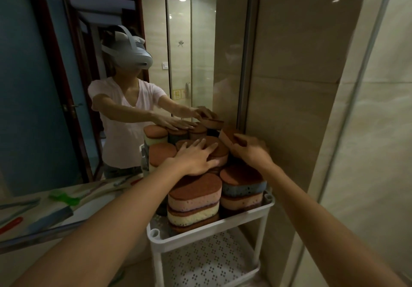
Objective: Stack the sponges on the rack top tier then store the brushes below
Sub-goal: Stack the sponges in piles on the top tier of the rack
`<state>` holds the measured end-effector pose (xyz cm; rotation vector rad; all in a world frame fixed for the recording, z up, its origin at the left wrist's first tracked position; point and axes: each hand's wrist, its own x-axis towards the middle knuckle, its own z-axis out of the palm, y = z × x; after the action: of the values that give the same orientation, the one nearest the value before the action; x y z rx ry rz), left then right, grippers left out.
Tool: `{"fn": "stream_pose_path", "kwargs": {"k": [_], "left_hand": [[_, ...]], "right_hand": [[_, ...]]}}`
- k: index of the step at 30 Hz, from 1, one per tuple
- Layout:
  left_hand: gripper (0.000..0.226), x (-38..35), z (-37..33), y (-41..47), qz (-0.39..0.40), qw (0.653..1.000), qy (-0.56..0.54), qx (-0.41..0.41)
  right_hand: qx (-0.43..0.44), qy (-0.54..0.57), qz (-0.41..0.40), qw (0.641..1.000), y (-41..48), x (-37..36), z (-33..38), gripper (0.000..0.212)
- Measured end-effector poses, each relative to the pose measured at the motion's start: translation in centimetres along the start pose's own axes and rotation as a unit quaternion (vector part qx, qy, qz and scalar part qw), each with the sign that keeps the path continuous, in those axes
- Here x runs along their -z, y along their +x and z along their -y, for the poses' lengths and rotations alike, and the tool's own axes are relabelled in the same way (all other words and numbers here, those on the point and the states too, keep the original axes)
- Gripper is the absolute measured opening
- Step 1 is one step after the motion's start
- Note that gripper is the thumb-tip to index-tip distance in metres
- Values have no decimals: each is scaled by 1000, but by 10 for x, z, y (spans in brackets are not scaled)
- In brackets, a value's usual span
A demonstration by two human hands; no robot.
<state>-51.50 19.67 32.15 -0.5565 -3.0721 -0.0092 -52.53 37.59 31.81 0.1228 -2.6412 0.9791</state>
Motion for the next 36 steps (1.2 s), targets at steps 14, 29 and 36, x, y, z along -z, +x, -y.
{"fn": "stream_pose_path", "kwargs": {"k": [14, 29, 36], "left_hand": [[76, 4, -6, -4, -8, 999, 33, -7], [27, 56, 36, -131, -175, 930, -295, 133], [26, -34, 98, -327, -247, 850, -292, 362]], "right_hand": [[-27, -237, 162, 958, 2, 0, 14, 57], [231, 24, -35, 972, -92, -30, 109, 14], [270, 194, 183, 925, -232, -145, 202, 27]]}}
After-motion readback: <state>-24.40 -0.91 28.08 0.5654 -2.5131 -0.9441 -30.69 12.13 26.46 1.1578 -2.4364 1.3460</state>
